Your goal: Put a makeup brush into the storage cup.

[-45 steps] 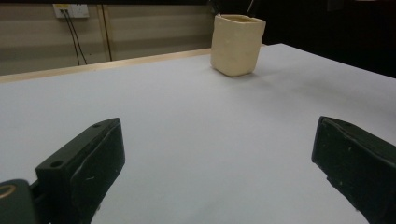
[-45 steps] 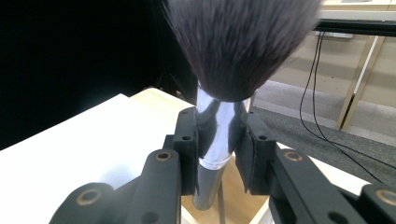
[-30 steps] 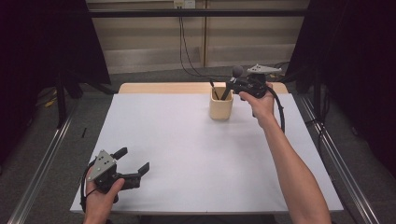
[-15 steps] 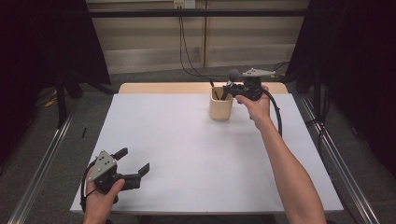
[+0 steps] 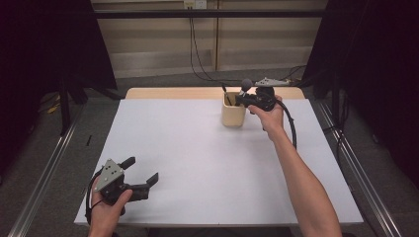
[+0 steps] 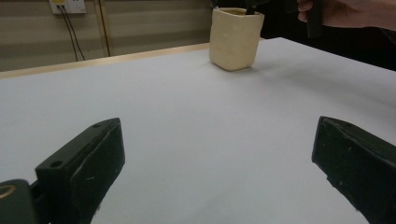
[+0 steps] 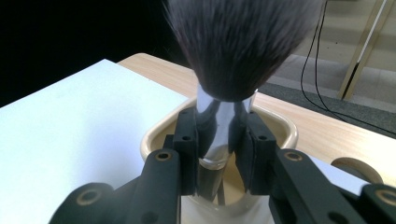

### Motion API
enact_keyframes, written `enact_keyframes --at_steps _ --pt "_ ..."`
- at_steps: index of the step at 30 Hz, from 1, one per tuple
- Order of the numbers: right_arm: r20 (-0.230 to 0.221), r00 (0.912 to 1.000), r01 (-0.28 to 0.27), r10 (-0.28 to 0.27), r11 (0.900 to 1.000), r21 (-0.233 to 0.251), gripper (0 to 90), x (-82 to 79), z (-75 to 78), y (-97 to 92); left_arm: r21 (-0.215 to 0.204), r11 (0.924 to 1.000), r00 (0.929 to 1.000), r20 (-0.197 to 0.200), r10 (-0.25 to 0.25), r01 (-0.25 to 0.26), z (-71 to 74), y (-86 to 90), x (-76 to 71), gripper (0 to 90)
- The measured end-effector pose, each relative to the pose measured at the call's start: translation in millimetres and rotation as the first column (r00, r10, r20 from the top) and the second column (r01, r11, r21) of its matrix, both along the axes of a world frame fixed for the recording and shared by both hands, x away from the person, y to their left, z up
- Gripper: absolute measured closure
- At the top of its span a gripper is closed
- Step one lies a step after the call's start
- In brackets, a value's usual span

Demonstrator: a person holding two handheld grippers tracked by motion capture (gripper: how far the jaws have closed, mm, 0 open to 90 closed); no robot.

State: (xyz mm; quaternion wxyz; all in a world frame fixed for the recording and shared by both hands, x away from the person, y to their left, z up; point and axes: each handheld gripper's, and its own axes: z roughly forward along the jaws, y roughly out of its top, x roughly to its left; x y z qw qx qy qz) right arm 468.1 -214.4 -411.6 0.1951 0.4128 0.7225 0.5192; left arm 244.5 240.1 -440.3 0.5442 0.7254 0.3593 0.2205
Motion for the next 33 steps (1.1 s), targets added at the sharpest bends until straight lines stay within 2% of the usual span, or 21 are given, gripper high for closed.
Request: enact_keyframes --at_steps 8,12,14,15,16,18,20,21,27,29,33 --pt "-0.004 0.9999 -0.011 0.011 0.9999 0.006 70.9 -0.6 0.0 -0.4 -0.001 1.0 1.0 0.0 0.003 -0.003 0.1 -0.2 0.4 2.6" --pt "-0.011 0.9999 -0.004 0.004 0.9997 0.024 69.9 -2.5 -3.4 -1.3 -0.001 1.0 1.0 -0.001 0.001 -0.001 0.0 0.0 0.1 2.6" --pt "-0.013 0.9996 0.024 -0.024 0.9986 0.047 62.0 -3.3 -5.0 -3.8 -0.002 1.0 1.0 -0.001 0.002 -0.002 0.0 -0.1 0.2 2.6" --pt "-0.013 0.9996 0.024 -0.024 0.9986 0.047 62.0 -3.3 -5.0 -3.8 -0.002 1.0 1.0 -0.002 0.001 -0.001 -0.1 -0.1 0.2 2.6" --pt "-0.019 0.9986 0.05 -0.049 0.9961 0.073 58.2 -4.3 -6.1 -6.7 -0.002 1.0 1.0 -0.002 0.001 -0.001 -0.2 -0.3 0.2 2.6" --pt "-0.018 0.9987 0.049 -0.048 0.9967 0.064 56.8 -4.6 -6.6 -8.0 -0.001 1.0 1.0 -0.002 0.0 0.0 -0.1 -0.5 0.3 2.6" --pt "-0.023 0.9981 0.059 -0.058 0.9961 0.065 41.3 -6.4 -6.5 -10.3 -0.001 1.0 1.0 -0.002 -0.001 0.001 -0.1 -0.8 0.5 2.6" --pt "-0.023 0.9981 0.059 -0.058 0.9961 0.065 41.3 -6.4 -6.5 -10.3 -0.001 1.0 1.0 -0.002 -0.002 0.002 -0.1 -0.9 0.7 2.6" --pt "0.004 0.9981 0.062 -0.062 0.9957 0.07 24.6 -10.2 -3.1 -11.7 -0.003 1.0 1.0 -0.002 -0.002 0.002 -0.2 -1.7 1.6 2.6" --pt "0.002 0.997 0.077 -0.078 0.9945 0.07 15.9 -11.2 -3.6 -11.8 -0.004 1.0 1.0 -0.003 -0.001 0.001 -0.2 -1.6 1.9 2.5" --pt "0.009 0.9962 0.086 -0.086 0.994 0.068 7.1 -13.6 -5.2 -13.6 -0.007 1.0 1.0 -0.004 0.004 -0.004 -0.9 -1.0 2.8 2.6"
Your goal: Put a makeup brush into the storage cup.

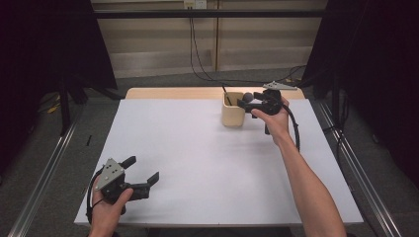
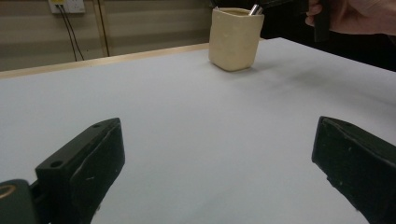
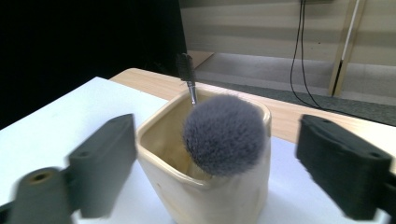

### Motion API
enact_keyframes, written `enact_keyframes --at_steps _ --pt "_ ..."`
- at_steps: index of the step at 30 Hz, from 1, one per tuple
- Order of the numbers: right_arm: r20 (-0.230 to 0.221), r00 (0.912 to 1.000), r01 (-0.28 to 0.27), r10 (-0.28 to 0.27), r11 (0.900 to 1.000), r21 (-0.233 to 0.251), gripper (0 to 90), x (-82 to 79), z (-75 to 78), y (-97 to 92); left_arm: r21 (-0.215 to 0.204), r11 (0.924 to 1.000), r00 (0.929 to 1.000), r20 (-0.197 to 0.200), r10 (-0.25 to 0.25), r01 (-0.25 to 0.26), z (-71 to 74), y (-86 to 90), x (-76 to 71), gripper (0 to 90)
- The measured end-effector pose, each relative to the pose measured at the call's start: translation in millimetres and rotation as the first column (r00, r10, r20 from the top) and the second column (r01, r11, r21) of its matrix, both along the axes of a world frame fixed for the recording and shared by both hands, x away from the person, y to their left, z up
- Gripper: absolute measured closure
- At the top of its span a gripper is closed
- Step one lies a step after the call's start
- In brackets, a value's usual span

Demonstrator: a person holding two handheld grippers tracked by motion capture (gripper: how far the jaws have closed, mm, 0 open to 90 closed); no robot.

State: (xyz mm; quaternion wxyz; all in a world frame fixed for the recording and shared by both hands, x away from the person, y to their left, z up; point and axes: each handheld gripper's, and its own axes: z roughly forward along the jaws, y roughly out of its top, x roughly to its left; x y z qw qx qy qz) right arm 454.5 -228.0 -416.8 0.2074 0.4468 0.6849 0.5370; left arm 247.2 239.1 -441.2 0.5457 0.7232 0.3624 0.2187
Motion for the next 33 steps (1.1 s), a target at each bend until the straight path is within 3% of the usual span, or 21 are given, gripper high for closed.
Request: enact_keyframes --at_steps 6,9,11,33 --pt "0.008 1.0 -0.002 0.002 1.0 0.005 0.8 -5.7 0.5 -0.3 0.005 1.0 1.0 -0.003 0.003 -0.003 -0.9 1.5 3.3 2.6" --pt "0.025 0.9995 -0.02 0.019 0.9994 0.027 0.4 -8.8 0.8 -0.6 0.006 1.0 1.0 -0.004 0.002 -0.002 -1.0 2.0 3.0 2.6" --pt "0.012 0.9996 -0.027 0.026 0.9969 0.074 1.3 -10.3 2.2 -1.5 0.007 1.0 1.0 -0.005 0.006 -0.006 -1.0 2.3 2.6 2.6" --pt "0.091 0.9959 0.0 -0.001 1.0 0.005 1.4 -45.4 13.1 -7.6 -0.003 0.9999 0.9999 0.006 0.013 -0.013 1.1 3.3 -3.7 2.6"
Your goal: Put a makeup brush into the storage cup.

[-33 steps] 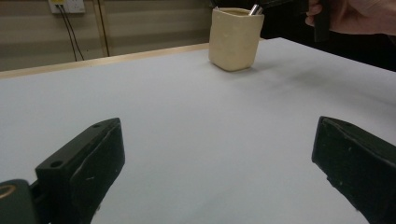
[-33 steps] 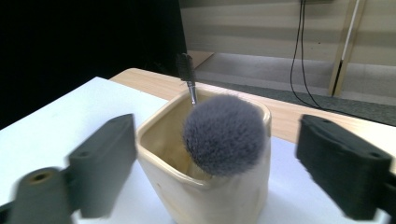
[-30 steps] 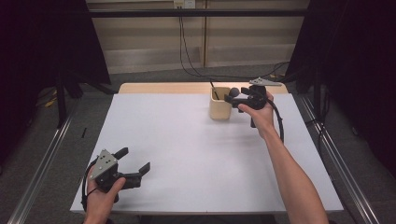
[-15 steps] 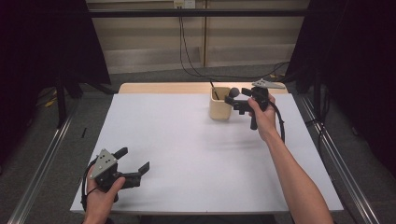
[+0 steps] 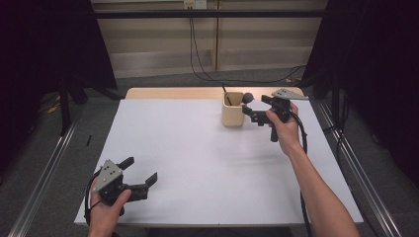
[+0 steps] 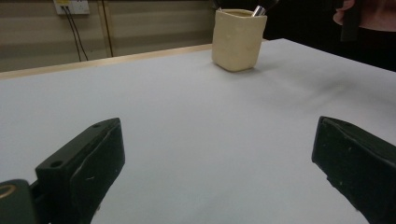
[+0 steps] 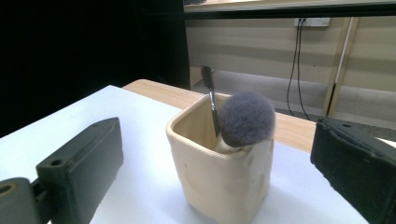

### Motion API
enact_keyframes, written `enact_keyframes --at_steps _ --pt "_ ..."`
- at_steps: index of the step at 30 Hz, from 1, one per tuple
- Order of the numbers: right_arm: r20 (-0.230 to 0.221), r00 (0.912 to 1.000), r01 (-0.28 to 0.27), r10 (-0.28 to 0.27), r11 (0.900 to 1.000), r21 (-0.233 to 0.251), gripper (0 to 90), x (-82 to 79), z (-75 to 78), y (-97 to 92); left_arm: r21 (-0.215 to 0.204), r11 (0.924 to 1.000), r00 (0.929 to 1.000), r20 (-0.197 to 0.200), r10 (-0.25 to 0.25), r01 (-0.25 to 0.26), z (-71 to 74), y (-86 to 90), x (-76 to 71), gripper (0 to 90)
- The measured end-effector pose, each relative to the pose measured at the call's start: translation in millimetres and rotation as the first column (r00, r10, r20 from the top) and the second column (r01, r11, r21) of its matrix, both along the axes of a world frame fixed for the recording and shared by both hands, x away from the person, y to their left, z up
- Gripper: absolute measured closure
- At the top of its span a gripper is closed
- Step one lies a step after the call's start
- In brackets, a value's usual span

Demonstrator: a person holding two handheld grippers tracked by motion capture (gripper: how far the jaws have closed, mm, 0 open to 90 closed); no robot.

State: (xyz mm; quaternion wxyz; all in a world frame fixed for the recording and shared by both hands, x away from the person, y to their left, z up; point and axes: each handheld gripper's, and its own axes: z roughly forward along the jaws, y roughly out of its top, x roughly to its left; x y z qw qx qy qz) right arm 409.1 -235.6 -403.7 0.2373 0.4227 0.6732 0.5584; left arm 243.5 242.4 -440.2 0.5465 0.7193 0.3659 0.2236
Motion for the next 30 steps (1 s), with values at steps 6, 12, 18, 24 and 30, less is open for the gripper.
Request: enact_keyframes --at_steps 6,12,18,24,30 --pt "0.01 0.9997 0.023 -0.023 0.9997 -0.013 1.4 -10.6 -0.2 -6.0 0.002 1.0 1.0 0.001 0.003 -0.003 0.8 1.3 -1.1 2.6" --pt "0.024 0.9994 0.026 -0.025 0.9996 -0.01 1.5 -22.8 1.4 -9.5 -0.004 1.0 1.0 0.002 0.005 -0.005 1.1 1.2 -1.5 2.6" --pt "0.022 0.9995 0.025 -0.024 0.9994 -0.025 1.4 -32.1 -2.5 -11.9 -0.007 0.9999 0.9999 0.004 0.011 -0.011 1.3 1.5 -1.7 2.6" --pt "0.016 0.9995 0.028 -0.027 0.9992 -0.028 1.4 -43.7 -8.3 -16.7 -0.008 0.9998 0.9997 0.012 0.019 -0.019 2.1 2.1 -1.2 2.6" --pt "0.01 0.9996 0.028 -0.028 0.9994 -0.023 1.5 -57.3 -14.6 -20.8 -0.01 0.9998 0.9998 0.014 0.017 -0.017 2.3 1.9 -1.1 2.6"
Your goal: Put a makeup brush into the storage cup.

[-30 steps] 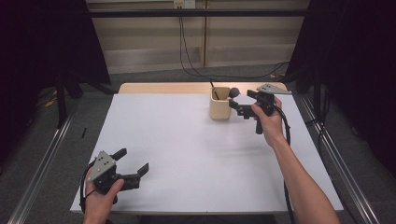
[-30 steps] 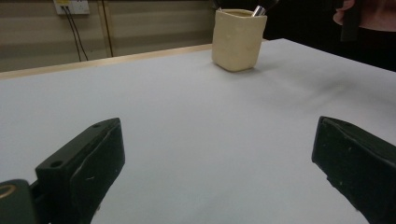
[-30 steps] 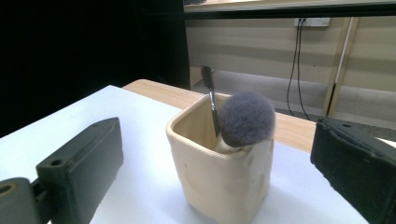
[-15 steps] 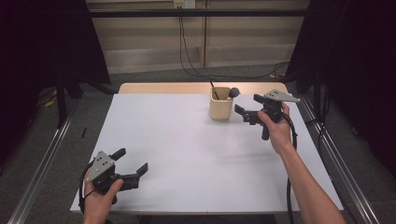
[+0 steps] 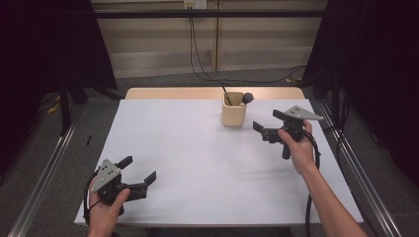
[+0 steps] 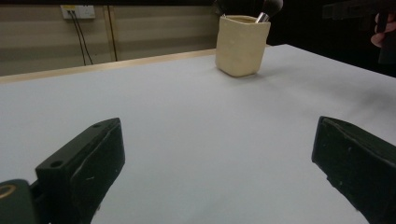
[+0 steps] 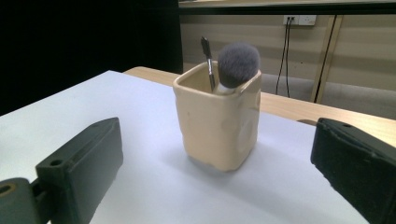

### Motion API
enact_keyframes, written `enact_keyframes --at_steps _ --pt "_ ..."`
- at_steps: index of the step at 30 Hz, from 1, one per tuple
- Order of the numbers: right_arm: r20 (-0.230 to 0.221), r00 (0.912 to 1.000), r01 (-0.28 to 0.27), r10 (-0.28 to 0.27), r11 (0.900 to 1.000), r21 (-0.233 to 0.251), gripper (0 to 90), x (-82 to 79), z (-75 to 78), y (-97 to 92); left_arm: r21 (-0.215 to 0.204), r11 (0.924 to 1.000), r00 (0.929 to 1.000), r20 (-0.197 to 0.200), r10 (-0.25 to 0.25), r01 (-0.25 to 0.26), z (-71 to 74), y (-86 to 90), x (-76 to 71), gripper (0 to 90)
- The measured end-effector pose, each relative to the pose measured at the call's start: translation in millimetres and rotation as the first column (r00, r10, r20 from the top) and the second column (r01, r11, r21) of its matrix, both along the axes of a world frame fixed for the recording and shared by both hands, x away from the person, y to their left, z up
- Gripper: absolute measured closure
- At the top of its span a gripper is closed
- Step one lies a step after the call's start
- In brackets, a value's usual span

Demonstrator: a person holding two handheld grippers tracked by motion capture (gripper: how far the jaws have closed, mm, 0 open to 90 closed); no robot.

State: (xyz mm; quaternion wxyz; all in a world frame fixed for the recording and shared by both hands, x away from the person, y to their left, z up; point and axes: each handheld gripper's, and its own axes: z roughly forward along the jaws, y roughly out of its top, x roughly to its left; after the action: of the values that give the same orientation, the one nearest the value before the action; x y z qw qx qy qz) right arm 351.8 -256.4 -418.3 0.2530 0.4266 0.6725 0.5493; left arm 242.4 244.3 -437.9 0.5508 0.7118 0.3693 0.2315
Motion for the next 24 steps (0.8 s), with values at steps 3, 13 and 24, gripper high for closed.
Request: enact_keyframes --at_steps 3,13,24 --pt "-0.002 1.0 0.002 -0.002 1.0 -0.004 1.7 -6.7 -1.8 -2.6 -0.004 1.0 1.0 0.001 0.007 -0.007 0.2 1.7 -1.0 2.6" --pt "0.004 0.9998 0.02 -0.02 0.9998 -0.001 1.7 -32.8 -4.8 -18.1 -0.014 0.9995 0.9996 0.002 0.029 -0.029 0.7 6.7 -4.3 2.6" --pt "0.002 0.9996 0.03 -0.03 0.9995 -0.006 1.7 -63.2 -9.8 -31.1 -0.016 0.9994 0.9996 0.002 0.03 -0.03 1.0 8.5 -6.6 2.6"
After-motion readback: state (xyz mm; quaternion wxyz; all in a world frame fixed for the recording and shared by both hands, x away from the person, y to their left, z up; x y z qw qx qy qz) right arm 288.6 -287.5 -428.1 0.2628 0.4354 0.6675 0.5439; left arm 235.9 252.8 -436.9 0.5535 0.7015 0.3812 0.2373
